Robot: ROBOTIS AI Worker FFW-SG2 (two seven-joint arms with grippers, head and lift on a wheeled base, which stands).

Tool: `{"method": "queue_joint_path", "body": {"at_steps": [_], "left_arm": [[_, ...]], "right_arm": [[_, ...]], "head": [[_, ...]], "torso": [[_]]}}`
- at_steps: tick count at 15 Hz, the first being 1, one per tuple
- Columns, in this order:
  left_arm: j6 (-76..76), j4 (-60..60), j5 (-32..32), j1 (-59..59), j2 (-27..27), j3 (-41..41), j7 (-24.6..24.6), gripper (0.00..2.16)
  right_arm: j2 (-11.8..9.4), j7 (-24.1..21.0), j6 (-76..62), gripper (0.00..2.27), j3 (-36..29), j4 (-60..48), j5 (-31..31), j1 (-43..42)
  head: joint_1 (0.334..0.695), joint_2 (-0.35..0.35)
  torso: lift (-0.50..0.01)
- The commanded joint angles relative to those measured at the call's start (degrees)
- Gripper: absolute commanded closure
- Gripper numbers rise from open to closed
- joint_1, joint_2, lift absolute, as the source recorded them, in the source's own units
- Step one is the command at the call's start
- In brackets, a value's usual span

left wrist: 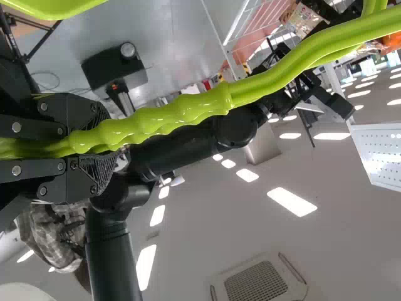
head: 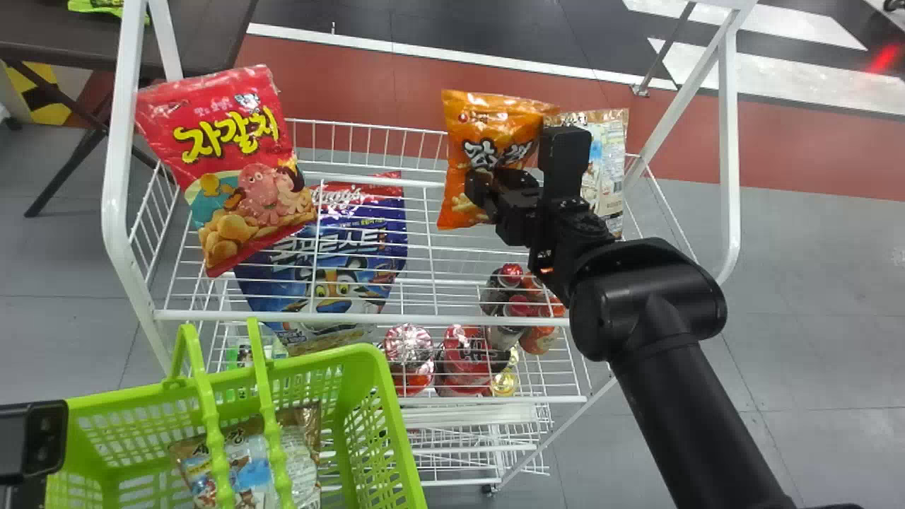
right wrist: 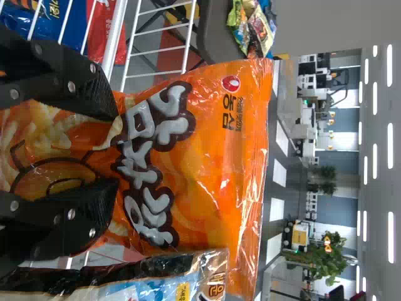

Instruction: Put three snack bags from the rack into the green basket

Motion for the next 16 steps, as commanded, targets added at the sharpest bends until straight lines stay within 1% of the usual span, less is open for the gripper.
{"method": "queue_joint_path", "body": {"at_steps": [1,6,11,16], "left_arm": [[0.0,0.0,0.0,0.0,-0.1,0.0,0.0,2.15],[0.0,0.0,0.0,0.3,-0.1,0.2,0.0,2.15],[0.0,-0.1,0.1,0.3,-0.1,0.4,0.0,2.15],[0.0,-0.1,0.1,0.3,-0.1,0.4,0.0,2.15]], "right_arm": [[-0.1,0.1,0.2,2.25,0.0,0.0,-0.2,0.0],[-0.2,1.1,0.2,2.25,-0.7,-3.3,-1.0,1.8],[-0.1,4.6,-0.7,2.25,-1.2,-4.3,-2.4,1.8],[0.4,6.0,0.2,2.25,1.4,-8.2,-2.7,2.5]], "head": [[0.695,-0.239],[0.695,-0.238],[0.695,-0.222],[0.695,-0.189]], "torso": [[0.0],[0.0],[0.0],[0.0]]}}
